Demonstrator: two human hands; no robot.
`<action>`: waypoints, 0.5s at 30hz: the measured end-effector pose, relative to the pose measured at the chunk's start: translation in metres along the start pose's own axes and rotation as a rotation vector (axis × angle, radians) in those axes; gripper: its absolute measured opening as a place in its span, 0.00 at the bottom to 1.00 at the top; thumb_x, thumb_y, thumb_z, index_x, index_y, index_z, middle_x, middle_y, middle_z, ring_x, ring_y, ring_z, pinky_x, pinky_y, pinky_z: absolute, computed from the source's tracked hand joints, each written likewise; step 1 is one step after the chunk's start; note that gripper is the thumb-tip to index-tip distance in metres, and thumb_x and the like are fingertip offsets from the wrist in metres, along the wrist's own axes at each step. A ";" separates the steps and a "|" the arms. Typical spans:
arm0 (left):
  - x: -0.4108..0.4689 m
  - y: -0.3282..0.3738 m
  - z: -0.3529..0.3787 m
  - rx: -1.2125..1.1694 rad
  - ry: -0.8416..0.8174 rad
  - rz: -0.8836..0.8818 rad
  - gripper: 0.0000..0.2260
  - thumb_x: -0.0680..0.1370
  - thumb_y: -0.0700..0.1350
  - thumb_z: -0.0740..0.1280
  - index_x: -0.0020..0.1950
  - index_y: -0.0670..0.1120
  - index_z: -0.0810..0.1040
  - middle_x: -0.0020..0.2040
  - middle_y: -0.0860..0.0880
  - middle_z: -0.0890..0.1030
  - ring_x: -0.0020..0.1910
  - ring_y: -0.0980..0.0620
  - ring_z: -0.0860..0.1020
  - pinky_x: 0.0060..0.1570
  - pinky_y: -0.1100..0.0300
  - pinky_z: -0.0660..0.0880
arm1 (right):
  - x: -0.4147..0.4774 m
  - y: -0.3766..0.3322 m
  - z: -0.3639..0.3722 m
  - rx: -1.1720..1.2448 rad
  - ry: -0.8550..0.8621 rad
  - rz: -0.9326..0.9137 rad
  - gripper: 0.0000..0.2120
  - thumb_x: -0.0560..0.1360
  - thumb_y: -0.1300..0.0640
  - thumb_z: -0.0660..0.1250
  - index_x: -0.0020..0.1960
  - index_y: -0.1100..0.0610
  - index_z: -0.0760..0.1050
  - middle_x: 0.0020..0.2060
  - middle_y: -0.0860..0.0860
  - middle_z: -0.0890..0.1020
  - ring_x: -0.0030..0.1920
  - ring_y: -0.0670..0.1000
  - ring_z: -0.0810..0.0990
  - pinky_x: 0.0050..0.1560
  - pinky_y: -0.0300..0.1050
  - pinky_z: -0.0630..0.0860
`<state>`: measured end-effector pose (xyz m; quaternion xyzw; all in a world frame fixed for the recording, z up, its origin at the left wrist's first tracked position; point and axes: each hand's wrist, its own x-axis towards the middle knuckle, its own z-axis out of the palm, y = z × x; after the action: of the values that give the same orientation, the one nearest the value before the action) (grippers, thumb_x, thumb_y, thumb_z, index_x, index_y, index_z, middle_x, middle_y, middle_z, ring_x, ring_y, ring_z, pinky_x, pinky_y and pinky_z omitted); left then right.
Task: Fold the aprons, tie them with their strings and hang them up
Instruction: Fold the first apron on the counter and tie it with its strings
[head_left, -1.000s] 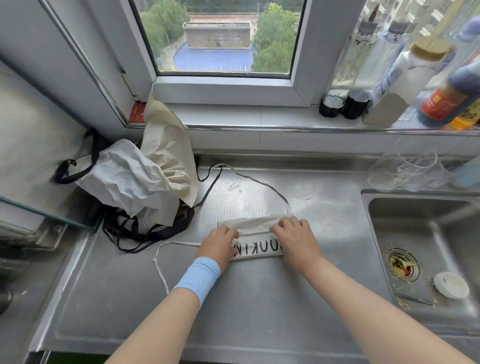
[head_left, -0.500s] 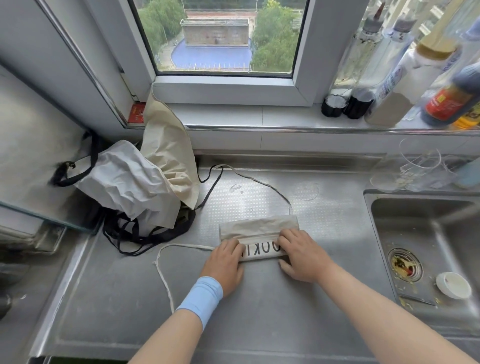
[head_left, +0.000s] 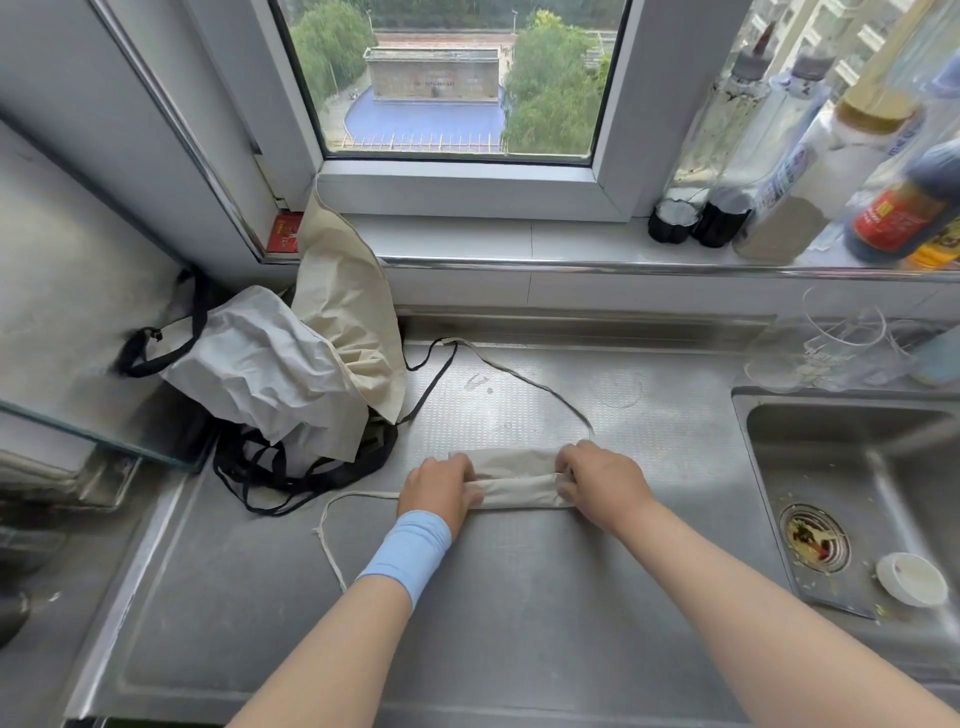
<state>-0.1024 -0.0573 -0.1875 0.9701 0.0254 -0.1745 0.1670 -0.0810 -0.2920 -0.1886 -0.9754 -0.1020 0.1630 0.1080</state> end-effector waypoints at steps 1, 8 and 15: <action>0.002 0.004 0.001 0.052 0.031 0.015 0.09 0.76 0.51 0.65 0.55 0.52 0.74 0.53 0.49 0.75 0.55 0.46 0.72 0.54 0.56 0.68 | 0.002 -0.002 0.001 -0.053 0.044 -0.023 0.11 0.74 0.53 0.67 0.56 0.49 0.75 0.51 0.49 0.77 0.52 0.55 0.77 0.46 0.47 0.68; -0.006 0.024 0.020 0.315 0.215 0.483 0.11 0.64 0.37 0.55 0.32 0.48 0.75 0.31 0.49 0.73 0.31 0.47 0.74 0.25 0.60 0.65 | -0.005 -0.021 0.012 -0.243 0.181 -0.291 0.12 0.58 0.68 0.72 0.37 0.54 0.77 0.34 0.51 0.76 0.33 0.54 0.76 0.29 0.46 0.70; -0.012 0.001 0.024 0.163 0.183 0.503 0.12 0.62 0.42 0.70 0.45 0.47 0.77 0.45 0.51 0.78 0.42 0.49 0.76 0.38 0.59 0.73 | -0.008 0.008 0.017 -0.182 0.131 -0.356 0.12 0.66 0.49 0.76 0.41 0.55 0.78 0.40 0.51 0.78 0.40 0.54 0.79 0.40 0.46 0.77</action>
<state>-0.1215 -0.0664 -0.2046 0.9679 -0.2151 -0.0407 0.1237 -0.0931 -0.2989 -0.2041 -0.9561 -0.2800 0.0678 0.0530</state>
